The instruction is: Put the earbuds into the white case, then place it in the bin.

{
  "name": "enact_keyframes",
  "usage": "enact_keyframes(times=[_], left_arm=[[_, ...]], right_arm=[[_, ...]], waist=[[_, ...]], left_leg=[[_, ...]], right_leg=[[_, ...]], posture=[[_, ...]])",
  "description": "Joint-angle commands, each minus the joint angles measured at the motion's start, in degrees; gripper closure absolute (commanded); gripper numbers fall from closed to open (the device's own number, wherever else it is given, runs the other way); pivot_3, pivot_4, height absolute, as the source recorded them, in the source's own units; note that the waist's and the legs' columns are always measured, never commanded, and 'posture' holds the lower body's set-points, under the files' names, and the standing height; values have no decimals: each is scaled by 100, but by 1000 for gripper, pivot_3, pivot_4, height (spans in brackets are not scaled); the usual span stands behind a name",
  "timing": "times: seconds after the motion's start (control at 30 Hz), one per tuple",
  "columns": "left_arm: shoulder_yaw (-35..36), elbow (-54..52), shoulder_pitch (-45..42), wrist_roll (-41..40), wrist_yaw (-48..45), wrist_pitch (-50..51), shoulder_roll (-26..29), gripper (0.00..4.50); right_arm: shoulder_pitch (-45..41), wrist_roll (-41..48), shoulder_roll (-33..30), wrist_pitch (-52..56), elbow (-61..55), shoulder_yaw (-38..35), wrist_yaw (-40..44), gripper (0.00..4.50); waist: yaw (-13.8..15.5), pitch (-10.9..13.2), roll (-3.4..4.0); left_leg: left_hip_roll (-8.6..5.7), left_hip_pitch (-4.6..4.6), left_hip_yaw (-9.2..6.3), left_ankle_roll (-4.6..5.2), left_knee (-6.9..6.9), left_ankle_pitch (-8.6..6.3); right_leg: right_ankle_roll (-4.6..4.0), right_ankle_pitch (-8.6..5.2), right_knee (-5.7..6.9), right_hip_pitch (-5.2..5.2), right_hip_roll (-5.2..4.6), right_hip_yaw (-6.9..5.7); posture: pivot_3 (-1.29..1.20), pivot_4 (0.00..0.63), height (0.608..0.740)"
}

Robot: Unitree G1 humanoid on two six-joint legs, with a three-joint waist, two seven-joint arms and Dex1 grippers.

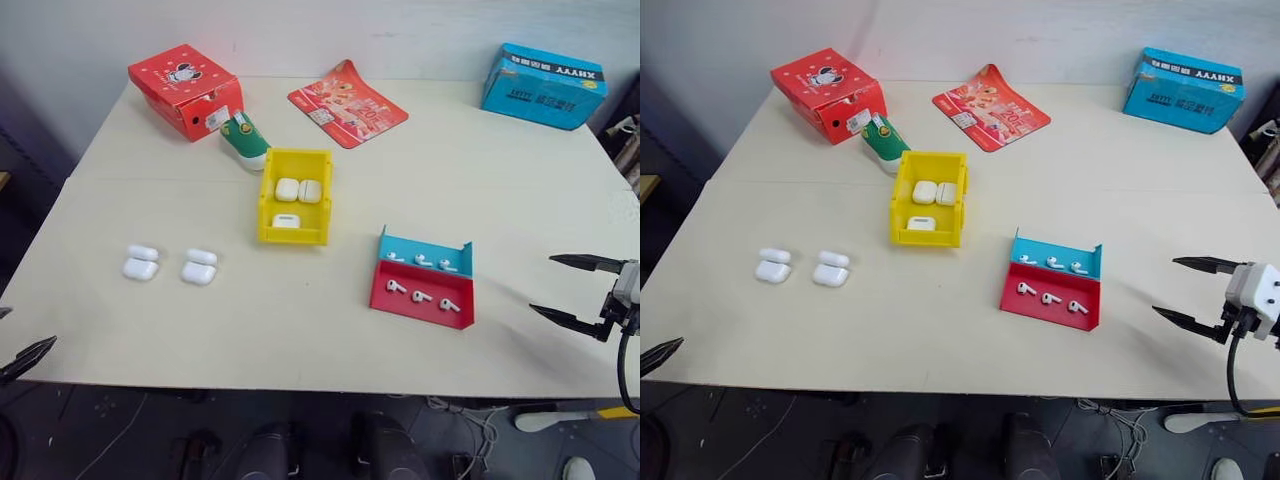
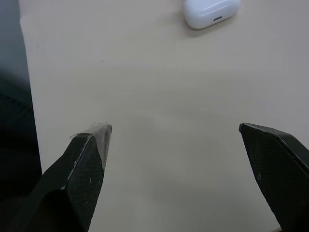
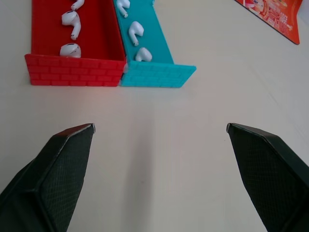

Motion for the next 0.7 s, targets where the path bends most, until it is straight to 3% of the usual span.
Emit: enact_keyframes(times=[0.03, 0.2, 0.37, 0.57, 0.7], left_arm=[[43, -135, -155, -180, 16, 124, 164, 30], [8, -599, -18, -430, -301, 1009, 301, 30], [545, -1154, 226, -928, -72, 3094, 585, 30], [517, -714, 806, -153, 645, 4400, 1173, 30], [378, -690, 716, 39, 868, 5051, 1459, 30]], right_arm=[[57, 161, 27, 143, -393, -52, -85, 0], [262, 657, 338, 1137, -1750, -56, -508, 0], [351, 1457, 833, 2419, -3872, 240, -1009, 0], [418, 1820, 1681, 2019, -4630, 482, -615, 0], [352, 1720, 2058, 1739, -4648, 595, -526, 0]], waist=[[-11, 0, 0], [-73, 0, -1], [-83, 0, -4], [0, -2, -10], [34, -9, -26]], left_leg=[[0, 0, 0, 0, 1, 0], [4, 6, 11, -4, 2, 2], [7, 5, 8, -7, 5, 4], [4, 5, 9, -4, 0, 2], [3, 1, 8, 2, 4, -2]], right_leg=[[0, 0, 1, 0, 0, 0], [1, 0, 11, -2, 0, -3], [1, 0, 21, -5, 0, -2], [1, 0, 17, -5, 1, -1], [1, 0, 17, -5, 1, -1]], posture=[[0, 150, 740], [0, 150, 740], [0, 150, 740], [0, 150, 740], [0, 150, 740]])
